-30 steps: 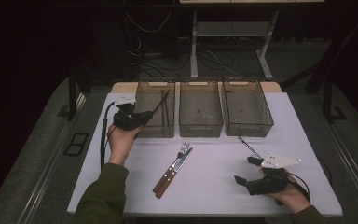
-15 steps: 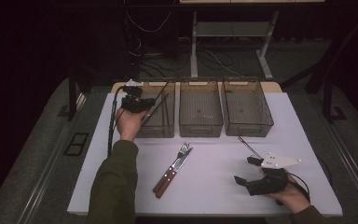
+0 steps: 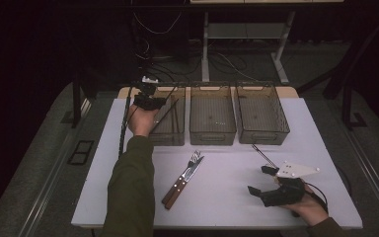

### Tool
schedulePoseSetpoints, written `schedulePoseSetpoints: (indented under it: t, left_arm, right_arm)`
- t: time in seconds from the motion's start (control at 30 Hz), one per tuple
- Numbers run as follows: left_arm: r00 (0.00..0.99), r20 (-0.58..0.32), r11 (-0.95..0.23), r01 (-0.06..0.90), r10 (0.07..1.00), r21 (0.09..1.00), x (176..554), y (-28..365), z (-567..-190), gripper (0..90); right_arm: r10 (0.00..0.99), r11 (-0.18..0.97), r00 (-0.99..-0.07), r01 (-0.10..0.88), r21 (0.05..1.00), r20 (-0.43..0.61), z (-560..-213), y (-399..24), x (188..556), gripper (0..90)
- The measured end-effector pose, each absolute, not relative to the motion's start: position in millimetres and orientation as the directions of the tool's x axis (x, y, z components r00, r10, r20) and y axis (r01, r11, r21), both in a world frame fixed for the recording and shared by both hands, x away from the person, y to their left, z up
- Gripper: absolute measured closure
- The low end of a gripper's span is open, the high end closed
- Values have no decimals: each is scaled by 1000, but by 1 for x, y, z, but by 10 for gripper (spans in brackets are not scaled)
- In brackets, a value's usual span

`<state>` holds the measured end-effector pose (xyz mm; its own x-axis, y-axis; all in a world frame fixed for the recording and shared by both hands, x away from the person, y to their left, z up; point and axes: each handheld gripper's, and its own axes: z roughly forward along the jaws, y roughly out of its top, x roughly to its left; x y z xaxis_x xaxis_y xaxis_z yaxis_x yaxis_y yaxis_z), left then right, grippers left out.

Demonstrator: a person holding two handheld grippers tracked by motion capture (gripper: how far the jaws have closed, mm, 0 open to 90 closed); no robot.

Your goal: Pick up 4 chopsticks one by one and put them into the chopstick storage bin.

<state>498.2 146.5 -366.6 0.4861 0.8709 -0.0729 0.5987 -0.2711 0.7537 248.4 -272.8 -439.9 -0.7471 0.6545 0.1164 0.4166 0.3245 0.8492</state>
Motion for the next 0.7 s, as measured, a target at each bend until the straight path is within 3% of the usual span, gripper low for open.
schedulePoseSetpoints:
  t: [0.37,0.43,0.7]
  left_arm:
    - [473,-23,-322,632,881,705,504,140,-383,842]
    - [465,-15,-319,630,885,708,505,140,-383,685]
    - [461,-12,-313,621,887,719,504,143,-380,479]
  right_arm:
    - [651,323,-751,411,853,115,-439,-272,247,117]
    - [651,323,-751,411,853,115,-439,-273,247,117]
    - [648,328,-753,411,851,114,-439,-272,247,117]
